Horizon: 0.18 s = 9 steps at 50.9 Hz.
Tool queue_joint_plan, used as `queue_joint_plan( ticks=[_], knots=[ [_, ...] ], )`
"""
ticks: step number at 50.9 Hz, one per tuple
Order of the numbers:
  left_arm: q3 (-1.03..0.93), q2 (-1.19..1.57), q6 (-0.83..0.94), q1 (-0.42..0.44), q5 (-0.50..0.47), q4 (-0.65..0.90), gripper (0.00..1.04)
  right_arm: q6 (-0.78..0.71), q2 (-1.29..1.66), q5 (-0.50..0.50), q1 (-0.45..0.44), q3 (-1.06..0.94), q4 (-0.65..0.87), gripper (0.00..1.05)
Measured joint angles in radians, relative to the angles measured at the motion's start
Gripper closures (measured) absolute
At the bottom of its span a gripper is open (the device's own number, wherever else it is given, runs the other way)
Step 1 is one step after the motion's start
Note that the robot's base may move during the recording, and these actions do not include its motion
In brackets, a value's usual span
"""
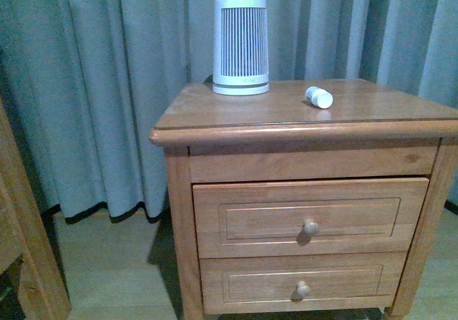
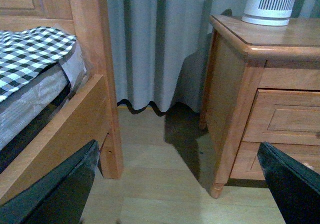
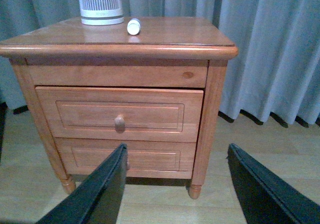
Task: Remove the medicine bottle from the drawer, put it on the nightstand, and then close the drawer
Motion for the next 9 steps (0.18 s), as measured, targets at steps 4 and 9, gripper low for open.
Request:
queue_joint_plan(
  ticks=[4,9],
  knots=[
    [0.0,0.0,0.0,0.0,0.0,0.0,0.07,0.0,0.0,0.0,0.0,0.0,0.0,0.25],
    [0.0,0.0,0.0,0.0,0.0,0.0,0.07,0.0,0.0,0.0,0.0,0.0,0.0,0.08]
  ],
)
